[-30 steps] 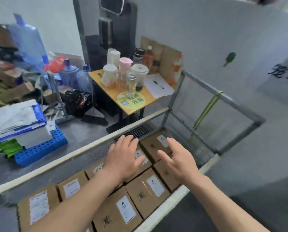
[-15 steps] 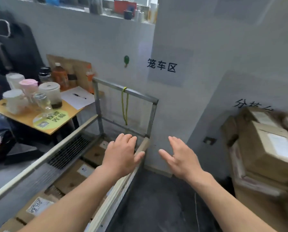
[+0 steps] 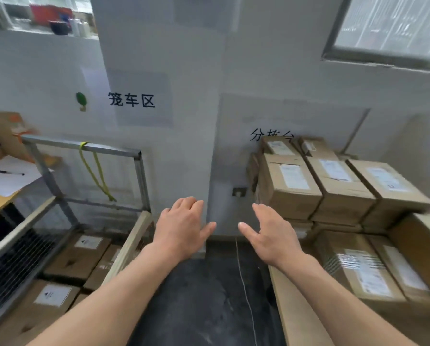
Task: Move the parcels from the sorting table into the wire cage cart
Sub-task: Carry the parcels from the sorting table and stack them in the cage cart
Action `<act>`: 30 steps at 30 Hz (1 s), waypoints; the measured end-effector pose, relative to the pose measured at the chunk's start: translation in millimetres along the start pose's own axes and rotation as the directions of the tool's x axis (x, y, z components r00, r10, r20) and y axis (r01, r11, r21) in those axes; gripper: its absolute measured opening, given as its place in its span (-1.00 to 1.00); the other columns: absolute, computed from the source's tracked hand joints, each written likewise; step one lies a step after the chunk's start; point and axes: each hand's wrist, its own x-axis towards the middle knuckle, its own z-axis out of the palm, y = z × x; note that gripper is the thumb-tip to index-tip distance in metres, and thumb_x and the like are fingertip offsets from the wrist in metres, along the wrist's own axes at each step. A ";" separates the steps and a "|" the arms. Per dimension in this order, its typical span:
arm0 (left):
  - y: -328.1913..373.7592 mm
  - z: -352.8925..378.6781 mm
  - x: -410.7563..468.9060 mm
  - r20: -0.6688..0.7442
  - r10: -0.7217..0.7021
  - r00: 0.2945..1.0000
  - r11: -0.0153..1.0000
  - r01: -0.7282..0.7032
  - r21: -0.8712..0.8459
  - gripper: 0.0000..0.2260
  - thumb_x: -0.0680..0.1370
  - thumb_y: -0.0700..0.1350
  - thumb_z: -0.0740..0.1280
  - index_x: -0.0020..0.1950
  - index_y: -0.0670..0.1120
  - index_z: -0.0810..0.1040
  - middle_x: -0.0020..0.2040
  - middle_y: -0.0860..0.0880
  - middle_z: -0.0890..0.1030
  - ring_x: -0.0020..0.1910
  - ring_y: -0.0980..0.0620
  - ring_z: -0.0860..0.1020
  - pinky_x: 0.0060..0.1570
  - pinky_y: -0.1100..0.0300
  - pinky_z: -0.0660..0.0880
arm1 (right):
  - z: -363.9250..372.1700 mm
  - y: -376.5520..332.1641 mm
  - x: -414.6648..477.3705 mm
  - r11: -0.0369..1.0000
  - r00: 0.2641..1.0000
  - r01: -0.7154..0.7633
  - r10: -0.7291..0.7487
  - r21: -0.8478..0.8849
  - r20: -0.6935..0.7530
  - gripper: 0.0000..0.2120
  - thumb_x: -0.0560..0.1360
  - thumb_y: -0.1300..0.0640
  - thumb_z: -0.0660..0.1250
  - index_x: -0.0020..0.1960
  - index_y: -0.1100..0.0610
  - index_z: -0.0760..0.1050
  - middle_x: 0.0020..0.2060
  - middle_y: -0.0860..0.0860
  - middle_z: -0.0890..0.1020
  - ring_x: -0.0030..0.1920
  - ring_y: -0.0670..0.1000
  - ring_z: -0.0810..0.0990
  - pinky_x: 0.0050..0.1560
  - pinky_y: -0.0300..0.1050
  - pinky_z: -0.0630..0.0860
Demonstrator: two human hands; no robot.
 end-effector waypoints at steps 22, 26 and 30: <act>145.5 65.0 43.0 0.150 0.542 0.826 0.838 -0.518 -0.172 -0.44 0.63 0.27 0.15 0.53 -0.02 0.31 0.50 0.02 0.36 0.47 -0.01 0.33 0.35 -0.01 0.40 | -39.4 135.1 -109.0 0.818 0.799 -0.575 0.565 0.014 -0.206 -0.33 0.58 -0.24 0.24 0.58 0.08 0.26 0.52 -0.02 0.37 0.51 0.00 0.31 0.47 0.02 0.32; 167.7 82.2 44.8 0.199 0.577 0.792 0.817 -0.554 -0.160 -0.43 0.63 0.27 0.14 0.54 -0.02 0.31 0.49 0.01 0.36 0.46 0.00 0.33 0.32 0.01 0.40 | -41.3 159.7 -120.6 0.770 0.749 -0.638 0.628 0.026 -0.209 -0.40 0.57 -0.21 0.25 0.50 0.08 0.34 0.42 -0.03 0.46 0.42 0.02 0.40 0.35 0.09 0.41; 196.1 102.2 56.3 0.221 0.579 0.785 0.816 -0.555 -0.162 -0.41 0.62 0.28 0.14 0.55 -0.03 0.29 0.52 0.00 0.34 0.49 -0.01 0.31 0.38 -0.01 0.38 | -37.8 199.0 -117.4 0.755 0.739 -0.655 0.649 0.032 -0.180 -0.40 0.55 -0.24 0.23 0.49 0.03 0.36 0.37 -0.08 0.49 0.38 0.00 0.43 0.29 0.11 0.46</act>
